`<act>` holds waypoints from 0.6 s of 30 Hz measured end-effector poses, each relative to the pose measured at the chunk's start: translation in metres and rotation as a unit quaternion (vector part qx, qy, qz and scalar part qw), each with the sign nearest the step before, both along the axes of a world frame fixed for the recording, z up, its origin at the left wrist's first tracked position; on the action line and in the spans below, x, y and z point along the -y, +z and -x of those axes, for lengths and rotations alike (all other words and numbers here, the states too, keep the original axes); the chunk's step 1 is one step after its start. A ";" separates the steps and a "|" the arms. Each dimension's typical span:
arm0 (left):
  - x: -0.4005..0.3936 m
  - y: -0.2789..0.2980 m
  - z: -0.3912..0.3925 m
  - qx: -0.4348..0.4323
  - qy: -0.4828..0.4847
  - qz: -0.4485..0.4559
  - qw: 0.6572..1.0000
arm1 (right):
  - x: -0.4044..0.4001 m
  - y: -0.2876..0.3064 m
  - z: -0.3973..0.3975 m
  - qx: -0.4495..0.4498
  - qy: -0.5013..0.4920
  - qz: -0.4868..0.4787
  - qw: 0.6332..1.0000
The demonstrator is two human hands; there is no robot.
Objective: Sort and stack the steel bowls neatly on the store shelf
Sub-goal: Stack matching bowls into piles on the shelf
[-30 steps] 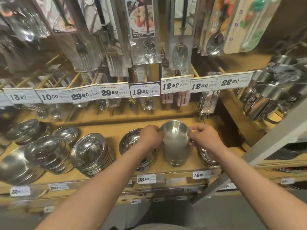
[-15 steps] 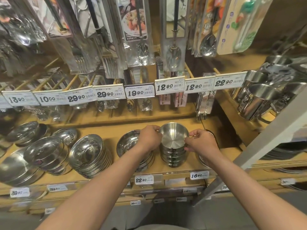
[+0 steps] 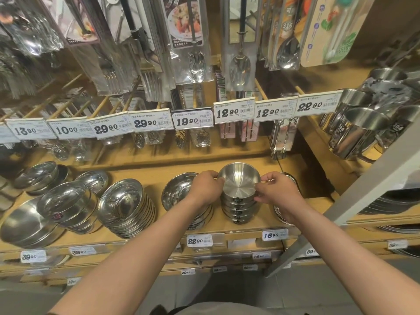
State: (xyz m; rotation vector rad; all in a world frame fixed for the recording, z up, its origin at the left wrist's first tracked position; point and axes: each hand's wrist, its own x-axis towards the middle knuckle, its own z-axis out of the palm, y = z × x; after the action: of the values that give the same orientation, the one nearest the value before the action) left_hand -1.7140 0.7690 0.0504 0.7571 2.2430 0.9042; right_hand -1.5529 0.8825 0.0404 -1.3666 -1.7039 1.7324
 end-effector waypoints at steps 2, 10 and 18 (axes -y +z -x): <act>0.000 0.002 -0.002 0.005 0.008 -0.002 1.000 | 0.000 0.001 -0.001 0.005 0.002 0.004 1.000; 0.021 -0.021 -0.038 0.203 0.098 -0.087 0.970 | 0.000 -0.011 -0.014 0.005 0.031 0.120 0.992; 0.032 -0.075 -0.054 0.390 0.153 -0.138 0.897 | 0.019 -0.051 -0.013 -0.070 0.030 0.230 0.970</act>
State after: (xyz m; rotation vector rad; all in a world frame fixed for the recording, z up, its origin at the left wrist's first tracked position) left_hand -1.6597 0.7374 -0.0248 0.0856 1.5379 1.3965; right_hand -1.5403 0.8635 -0.0108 -1.3360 -1.3284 2.3021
